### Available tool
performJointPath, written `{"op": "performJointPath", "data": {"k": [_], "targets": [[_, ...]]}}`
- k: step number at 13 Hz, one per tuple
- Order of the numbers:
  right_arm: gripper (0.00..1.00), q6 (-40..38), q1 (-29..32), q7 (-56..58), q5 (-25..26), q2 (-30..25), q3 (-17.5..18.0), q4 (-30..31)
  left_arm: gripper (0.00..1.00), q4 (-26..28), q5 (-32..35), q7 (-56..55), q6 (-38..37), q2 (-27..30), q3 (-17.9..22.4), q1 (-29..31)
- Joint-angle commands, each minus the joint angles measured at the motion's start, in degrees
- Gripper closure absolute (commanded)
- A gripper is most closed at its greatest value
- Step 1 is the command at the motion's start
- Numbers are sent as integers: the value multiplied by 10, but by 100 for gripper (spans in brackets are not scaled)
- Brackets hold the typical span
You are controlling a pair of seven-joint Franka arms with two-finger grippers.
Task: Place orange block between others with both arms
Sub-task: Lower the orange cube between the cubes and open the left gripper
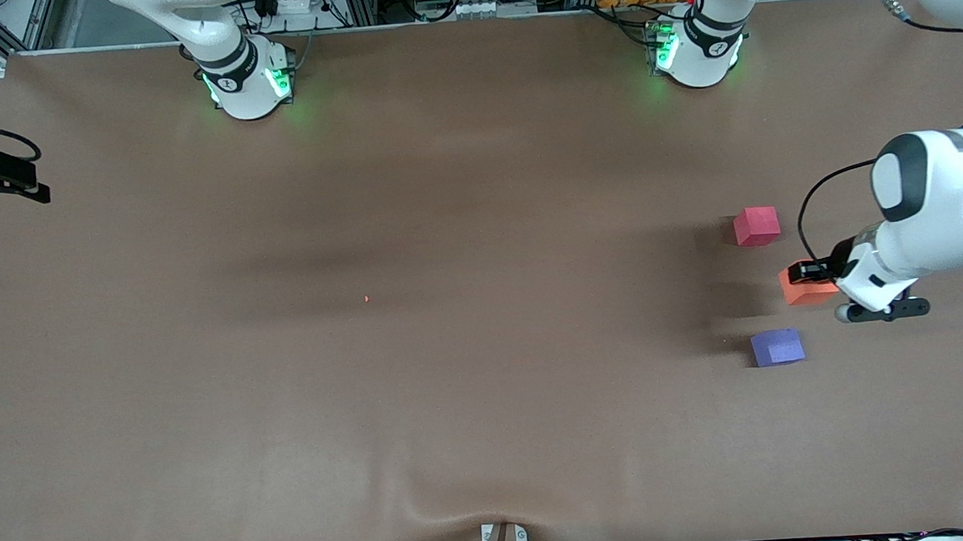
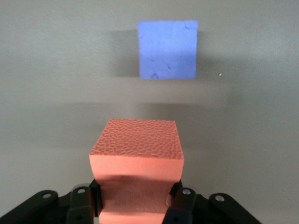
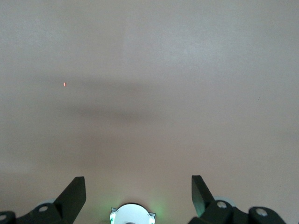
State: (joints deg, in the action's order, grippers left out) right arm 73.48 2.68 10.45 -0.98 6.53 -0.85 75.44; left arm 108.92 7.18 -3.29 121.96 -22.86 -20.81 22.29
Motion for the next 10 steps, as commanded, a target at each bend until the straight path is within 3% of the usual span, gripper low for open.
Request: {"op": "performJointPath", "data": {"k": [1,10], "targets": [[0,-2,-5,4,6,1,-1,-6,100,19,33,6,48,-24,-2,-1],[0,-2,-5,4,6,1,-1,-6,100,23,42,0,85,-69,0,-11]]}}
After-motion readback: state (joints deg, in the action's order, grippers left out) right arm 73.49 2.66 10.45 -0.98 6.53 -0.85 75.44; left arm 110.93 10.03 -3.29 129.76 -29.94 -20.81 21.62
